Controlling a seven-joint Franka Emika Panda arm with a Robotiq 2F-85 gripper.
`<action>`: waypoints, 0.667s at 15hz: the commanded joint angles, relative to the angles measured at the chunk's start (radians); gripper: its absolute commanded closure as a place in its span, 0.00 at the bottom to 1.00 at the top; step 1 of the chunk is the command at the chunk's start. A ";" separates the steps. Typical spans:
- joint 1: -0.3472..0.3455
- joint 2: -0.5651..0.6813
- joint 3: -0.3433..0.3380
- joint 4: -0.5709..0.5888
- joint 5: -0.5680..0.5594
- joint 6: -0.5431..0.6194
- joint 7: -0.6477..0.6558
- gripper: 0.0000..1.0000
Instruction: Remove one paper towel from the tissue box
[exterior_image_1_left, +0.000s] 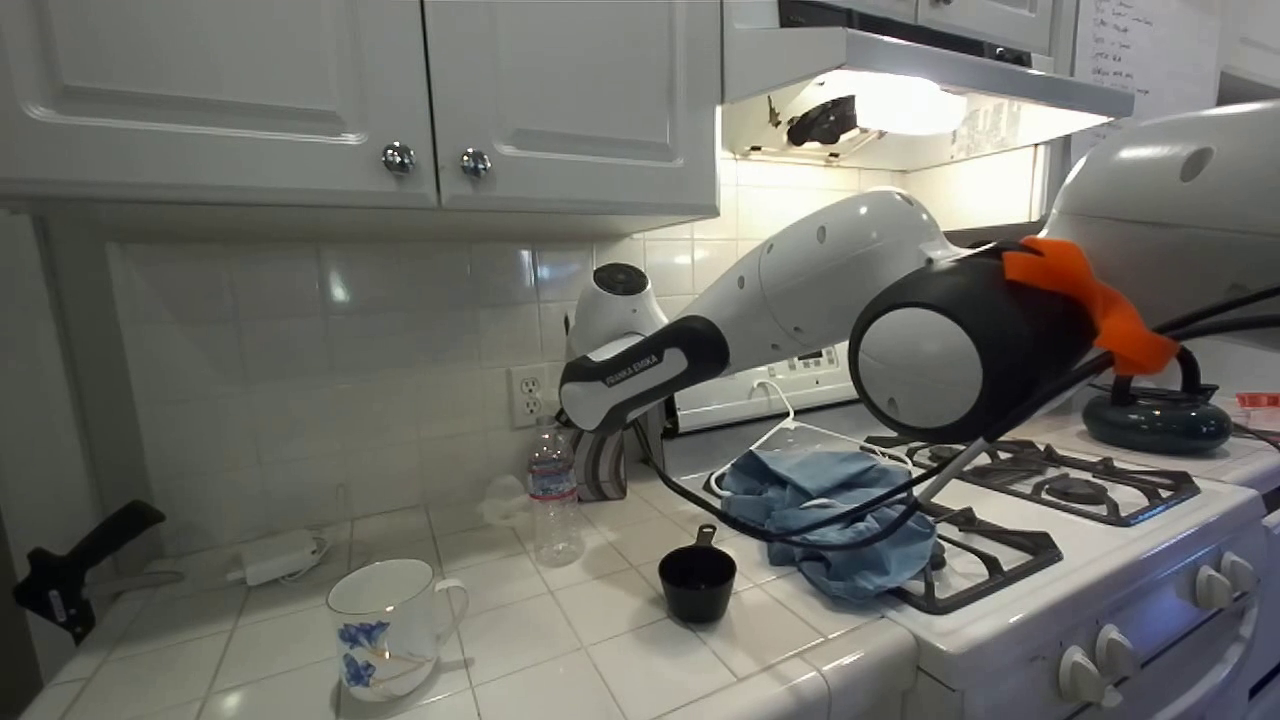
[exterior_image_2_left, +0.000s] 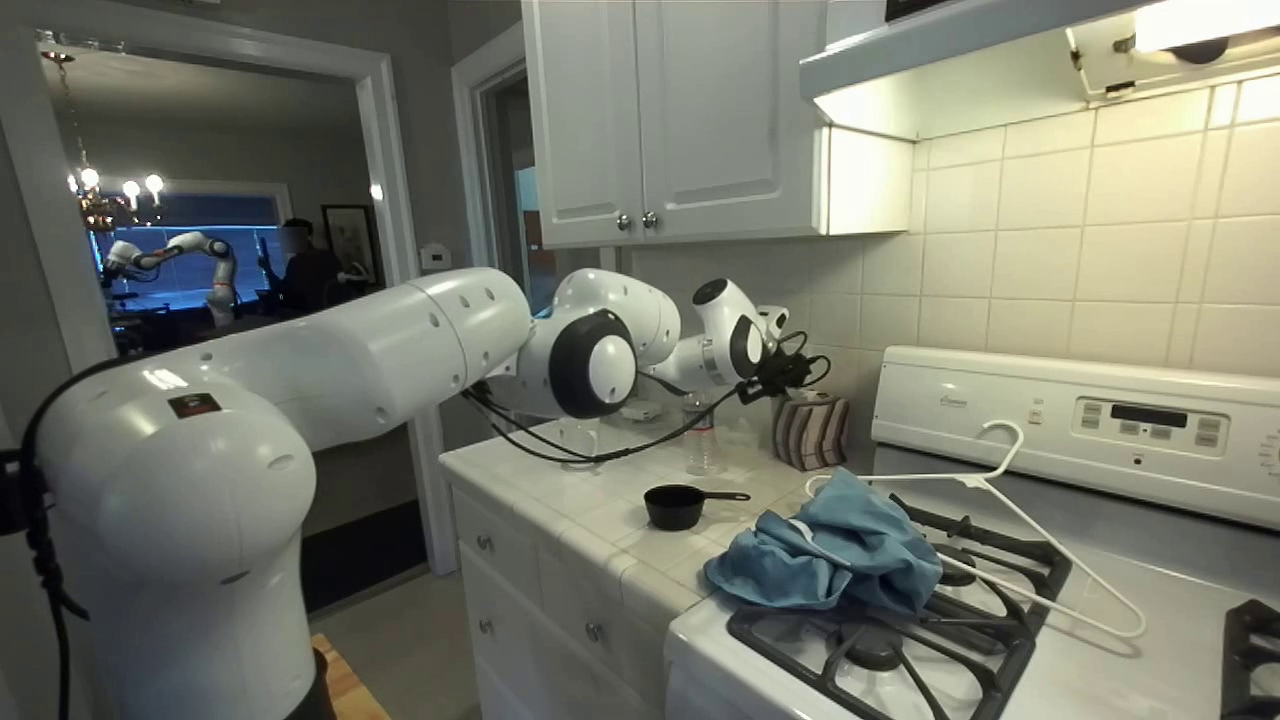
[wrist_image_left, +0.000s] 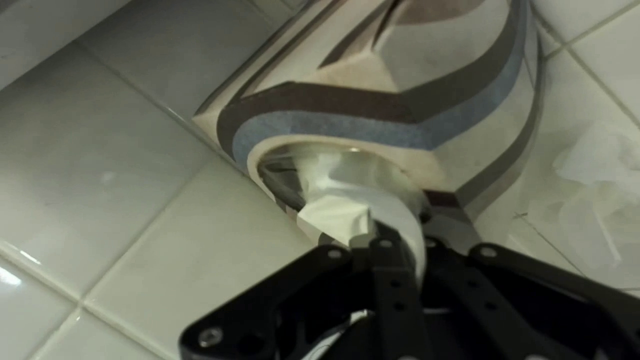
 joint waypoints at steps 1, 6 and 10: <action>0.006 -0.009 -0.038 -0.077 -0.021 0.130 0.051 1.00; 0.005 -0.005 -0.162 -0.218 0.012 0.519 0.262 1.00; 0.071 -0.020 -0.390 -0.412 0.139 0.851 0.379 1.00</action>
